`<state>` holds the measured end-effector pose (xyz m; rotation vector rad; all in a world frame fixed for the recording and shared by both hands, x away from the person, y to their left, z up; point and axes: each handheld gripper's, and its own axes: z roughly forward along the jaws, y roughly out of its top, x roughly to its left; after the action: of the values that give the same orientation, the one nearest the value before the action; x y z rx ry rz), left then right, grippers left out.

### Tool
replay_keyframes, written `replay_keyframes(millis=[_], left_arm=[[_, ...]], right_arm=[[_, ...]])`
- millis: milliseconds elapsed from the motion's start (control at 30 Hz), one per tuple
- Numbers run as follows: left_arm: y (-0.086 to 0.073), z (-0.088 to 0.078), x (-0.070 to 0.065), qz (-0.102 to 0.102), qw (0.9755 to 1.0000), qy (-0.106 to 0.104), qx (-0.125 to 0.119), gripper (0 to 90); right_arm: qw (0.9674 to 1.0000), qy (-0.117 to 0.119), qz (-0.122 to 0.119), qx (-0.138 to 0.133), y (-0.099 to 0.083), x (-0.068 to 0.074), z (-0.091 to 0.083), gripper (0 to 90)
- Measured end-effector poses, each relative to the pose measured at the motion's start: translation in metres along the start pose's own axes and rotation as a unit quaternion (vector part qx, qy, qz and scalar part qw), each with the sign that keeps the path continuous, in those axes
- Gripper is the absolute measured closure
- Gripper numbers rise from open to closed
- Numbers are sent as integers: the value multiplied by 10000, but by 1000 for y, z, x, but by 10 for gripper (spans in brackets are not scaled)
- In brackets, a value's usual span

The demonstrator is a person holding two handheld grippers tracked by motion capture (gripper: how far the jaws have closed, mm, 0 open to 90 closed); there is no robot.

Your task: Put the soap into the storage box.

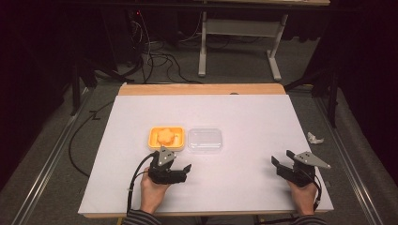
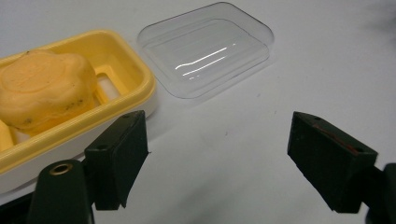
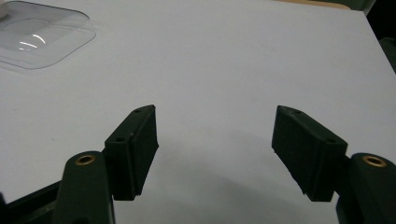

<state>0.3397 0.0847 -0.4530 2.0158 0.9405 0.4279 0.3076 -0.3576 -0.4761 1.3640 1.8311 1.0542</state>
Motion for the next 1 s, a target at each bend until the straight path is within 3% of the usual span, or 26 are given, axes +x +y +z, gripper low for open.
replay_keyframes(millis=[167, 267, 633, 800, 1000], left_arm=[[0, 8, 1, -24, 10000, 38, -30, 196], [-1, 12, 0, 62, 9999, 138, 32, 195], [-4, 23, -3, 131, 9999, 73, -17, 192], [-5, 29, -5, 240, 9996, 130, 71, 194], [-6, 33, -8, 232, 9996, 158, -26, 198]], right_arm=[[10000, 19, 29, -40, 0, 0, -1, 312], [10000, 12, 26, -40, 0, 0, 0, 311], [10000, -42, -20, -35, 0, 1, -1, 307], [10000, -50, -53, -25, 0, 1, 0, 304], [10000, -40, -59, -15, 0, 1, 0, 304]])
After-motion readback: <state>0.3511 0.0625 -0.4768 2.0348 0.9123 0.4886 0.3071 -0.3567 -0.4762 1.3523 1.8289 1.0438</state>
